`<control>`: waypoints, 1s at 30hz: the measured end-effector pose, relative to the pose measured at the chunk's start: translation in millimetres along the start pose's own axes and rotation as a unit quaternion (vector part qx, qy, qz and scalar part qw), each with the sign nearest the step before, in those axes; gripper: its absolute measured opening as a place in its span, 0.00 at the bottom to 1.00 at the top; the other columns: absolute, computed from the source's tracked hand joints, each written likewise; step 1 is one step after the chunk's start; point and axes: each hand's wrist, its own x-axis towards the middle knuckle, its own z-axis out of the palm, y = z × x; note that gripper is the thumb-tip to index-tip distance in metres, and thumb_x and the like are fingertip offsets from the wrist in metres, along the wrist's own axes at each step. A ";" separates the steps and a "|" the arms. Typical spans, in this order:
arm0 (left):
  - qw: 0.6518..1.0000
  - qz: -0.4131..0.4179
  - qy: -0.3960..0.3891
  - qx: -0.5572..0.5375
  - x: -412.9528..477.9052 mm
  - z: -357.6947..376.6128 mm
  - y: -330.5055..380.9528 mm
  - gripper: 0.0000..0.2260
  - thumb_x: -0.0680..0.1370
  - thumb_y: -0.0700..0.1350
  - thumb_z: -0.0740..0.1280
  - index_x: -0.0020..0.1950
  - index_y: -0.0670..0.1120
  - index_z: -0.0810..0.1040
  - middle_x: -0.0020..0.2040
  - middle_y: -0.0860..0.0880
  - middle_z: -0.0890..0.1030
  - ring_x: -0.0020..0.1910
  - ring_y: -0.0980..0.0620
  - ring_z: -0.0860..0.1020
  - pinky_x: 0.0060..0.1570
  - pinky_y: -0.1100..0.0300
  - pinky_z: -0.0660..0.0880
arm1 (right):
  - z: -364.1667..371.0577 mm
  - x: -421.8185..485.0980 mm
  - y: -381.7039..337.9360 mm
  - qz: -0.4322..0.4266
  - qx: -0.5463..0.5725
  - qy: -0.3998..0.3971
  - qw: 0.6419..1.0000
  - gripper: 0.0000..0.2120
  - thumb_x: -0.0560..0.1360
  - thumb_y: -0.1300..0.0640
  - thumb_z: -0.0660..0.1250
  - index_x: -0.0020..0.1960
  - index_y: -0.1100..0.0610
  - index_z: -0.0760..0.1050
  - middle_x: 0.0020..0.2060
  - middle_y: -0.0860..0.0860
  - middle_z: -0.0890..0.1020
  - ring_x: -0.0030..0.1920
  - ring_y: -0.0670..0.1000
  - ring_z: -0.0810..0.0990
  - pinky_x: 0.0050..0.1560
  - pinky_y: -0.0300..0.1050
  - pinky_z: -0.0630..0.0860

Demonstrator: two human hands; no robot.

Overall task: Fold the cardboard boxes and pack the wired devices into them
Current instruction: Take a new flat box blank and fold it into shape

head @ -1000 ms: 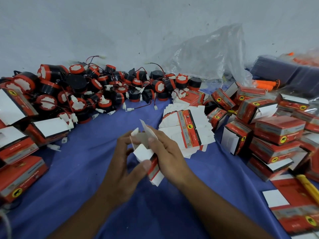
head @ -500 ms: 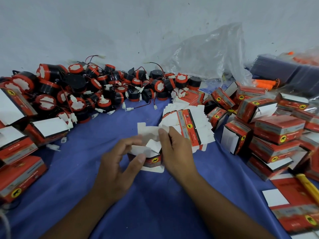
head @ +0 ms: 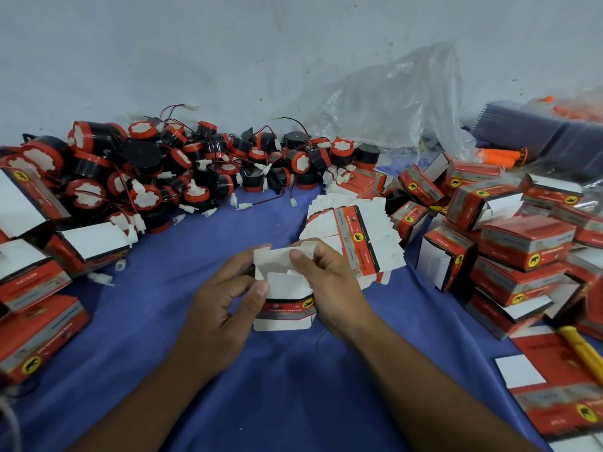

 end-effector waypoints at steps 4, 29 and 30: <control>0.998 -0.018 0.054 0.009 -3.2 2.7 -0.3 0.12 0.80 0.52 0.61 0.61 0.50 0.71 0.63 0.61 0.77 0.61 0.57 0.77 0.54 0.65 0.75 | 1.1 -3.3 -0.3 -0.132 -0.093 0.141 0.977 0.09 0.78 0.42 0.67 0.48 0.46 0.75 0.42 0.43 0.80 0.42 0.47 0.79 0.42 0.44 0.78; 0.996 -0.080 0.042 -0.004 -3.0 7.1 0.7 0.17 0.65 0.59 0.74 0.42 0.52 0.72 0.60 0.53 0.75 0.59 0.53 0.76 0.55 0.58 0.75 | 14.4 -14.6 -3.0 0.077 -0.016 -0.059 0.995 0.21 0.74 0.37 0.68 0.57 0.52 0.77 0.49 0.51 0.84 0.48 0.47 0.84 0.51 0.45 0.81; 0.996 -0.072 0.043 0.015 -3.0 7.5 1.6 0.16 0.65 0.60 0.73 0.43 0.55 0.72 0.59 0.55 0.74 0.59 0.55 0.75 0.54 0.64 0.72 | 15.6 -14.9 -2.9 0.104 0.016 -0.076 0.992 0.20 0.73 0.41 0.70 0.59 0.51 0.76 0.52 0.52 0.84 0.51 0.50 0.85 0.53 0.48 0.82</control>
